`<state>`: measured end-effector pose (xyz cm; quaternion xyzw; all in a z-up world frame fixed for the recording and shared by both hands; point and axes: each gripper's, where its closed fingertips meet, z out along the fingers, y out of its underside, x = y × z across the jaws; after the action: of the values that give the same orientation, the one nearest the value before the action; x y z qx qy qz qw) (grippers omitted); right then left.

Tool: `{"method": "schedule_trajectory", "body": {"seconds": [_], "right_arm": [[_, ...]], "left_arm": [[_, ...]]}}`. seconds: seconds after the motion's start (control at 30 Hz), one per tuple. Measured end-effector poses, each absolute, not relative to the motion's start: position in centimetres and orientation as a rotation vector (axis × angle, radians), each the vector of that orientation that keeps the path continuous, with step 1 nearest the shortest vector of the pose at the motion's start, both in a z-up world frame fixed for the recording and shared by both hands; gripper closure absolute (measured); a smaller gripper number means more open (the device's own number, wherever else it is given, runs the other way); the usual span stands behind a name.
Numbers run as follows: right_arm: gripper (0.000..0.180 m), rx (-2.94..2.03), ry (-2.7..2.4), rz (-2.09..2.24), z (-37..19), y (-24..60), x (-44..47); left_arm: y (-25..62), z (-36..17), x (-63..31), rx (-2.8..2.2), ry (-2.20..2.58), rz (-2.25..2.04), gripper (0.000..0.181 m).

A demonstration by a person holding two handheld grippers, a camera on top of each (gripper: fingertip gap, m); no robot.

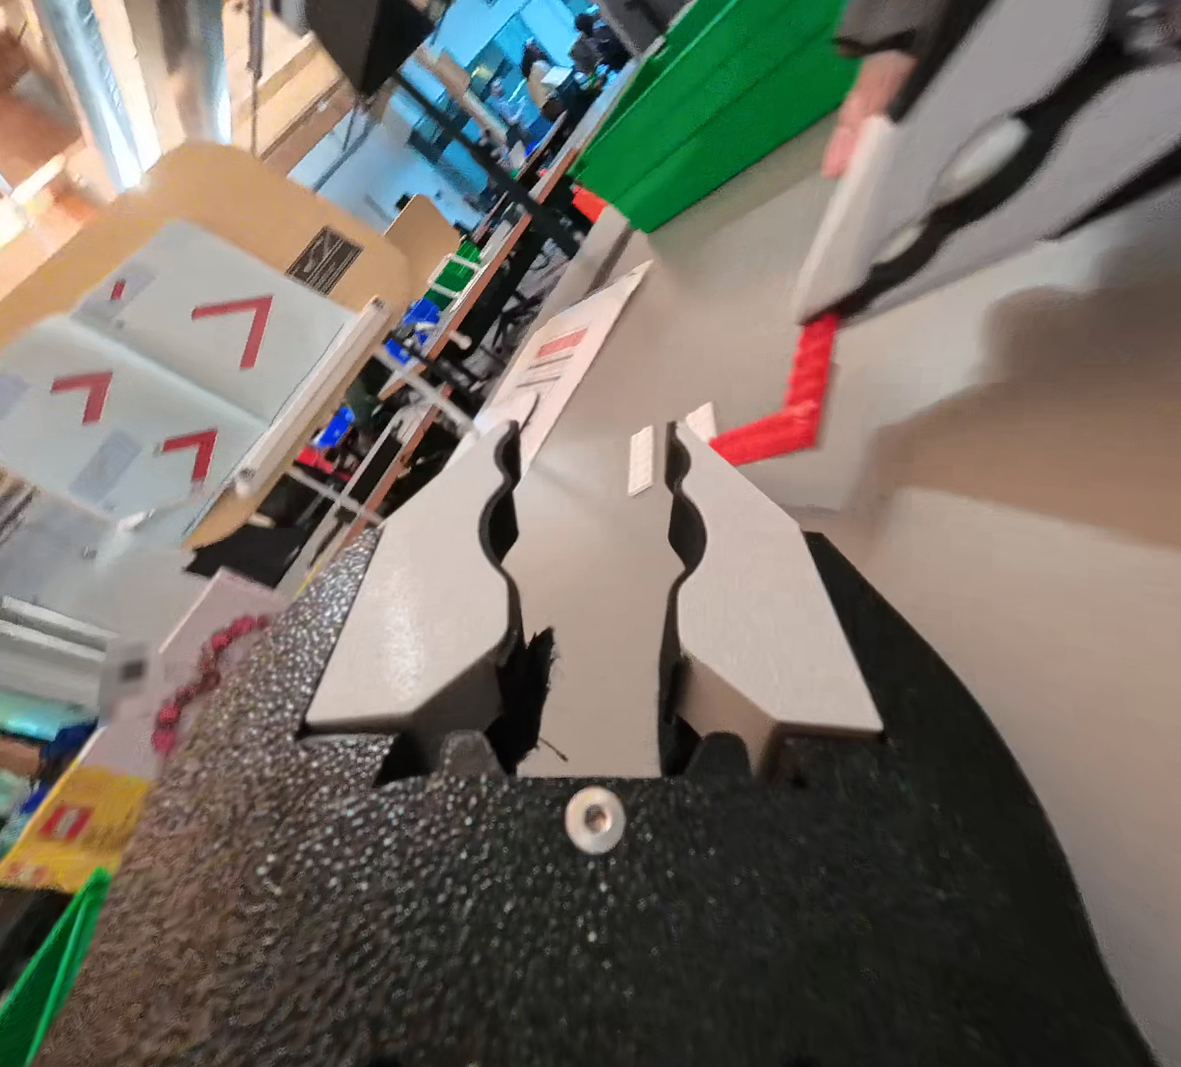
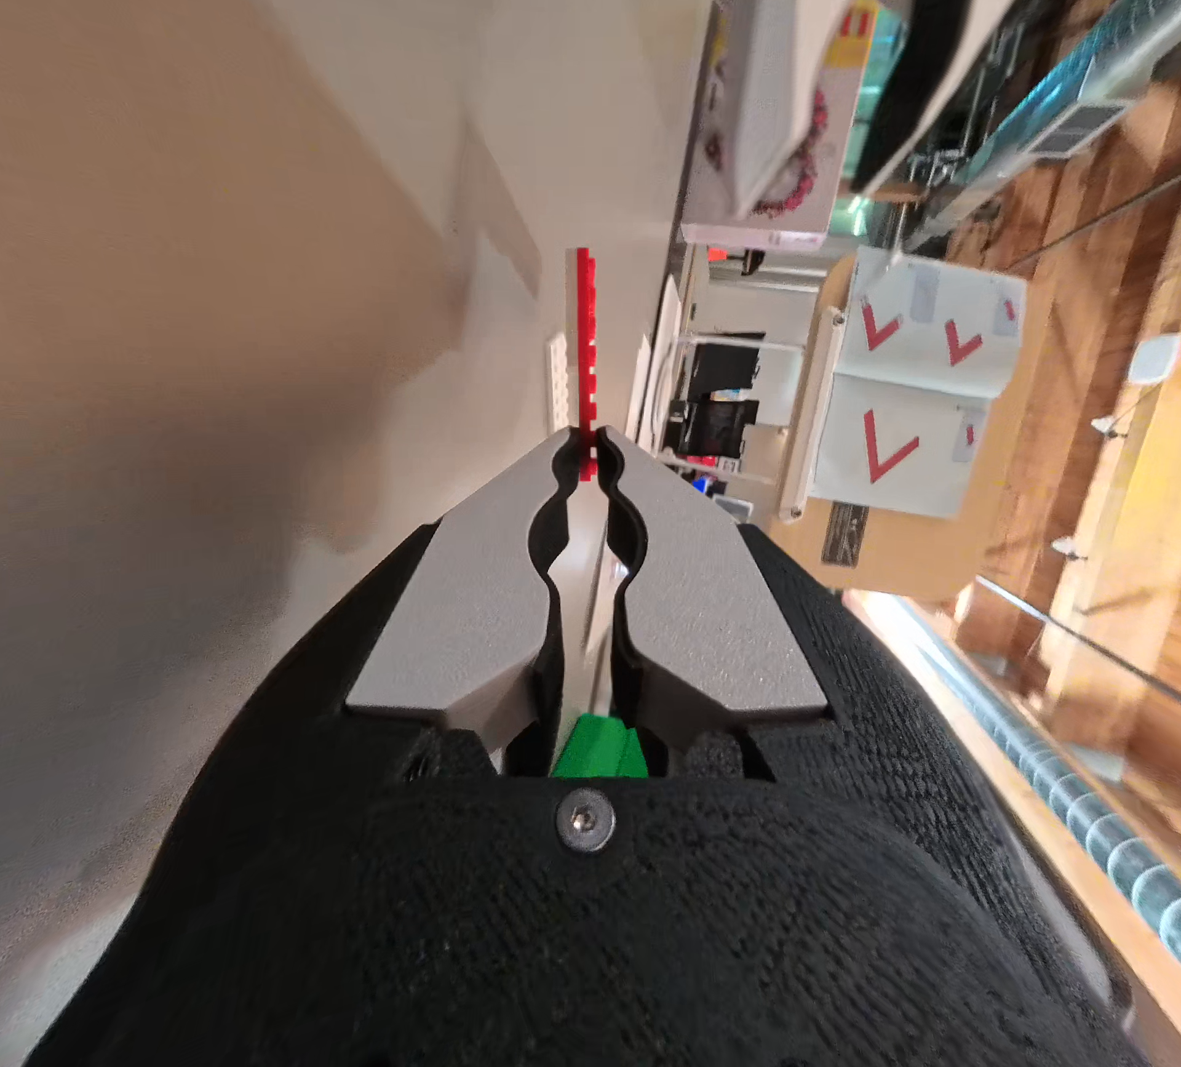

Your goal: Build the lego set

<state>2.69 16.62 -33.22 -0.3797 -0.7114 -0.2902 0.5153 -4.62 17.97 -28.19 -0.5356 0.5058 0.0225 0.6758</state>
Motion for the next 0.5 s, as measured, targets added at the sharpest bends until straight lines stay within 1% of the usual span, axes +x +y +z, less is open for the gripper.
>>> {"method": "schedule_trajectory", "body": {"seconds": [0.07, 0.13, 0.2, 0.5], "right_arm": [[0.177, -0.874, -1.741, -0.694, -33.9, 16.2, 1.9], [0.177, -0.839, -1.755, -0.7, -34.2, 15.9, 1.2], [0.177, -0.82, -1.757, -0.694, -34.3, 15.6, 0.6], [0.177, -0.791, -1.746, -0.689, -33.7, 15.4, -0.2]], "left_arm": [[18.9, -27.5, -5.9, -1.227, 1.054, 0.078, 0.137], [19.4, -26.7, -6.9, -1.223, 0.987, 0.108, 0.144], [19.6, -26.2, -7.4, -1.223, 0.947, 0.119, 0.146], [20.2, -26.2, -8.2, -1.274, 0.878, 0.046, 0.149]]}}
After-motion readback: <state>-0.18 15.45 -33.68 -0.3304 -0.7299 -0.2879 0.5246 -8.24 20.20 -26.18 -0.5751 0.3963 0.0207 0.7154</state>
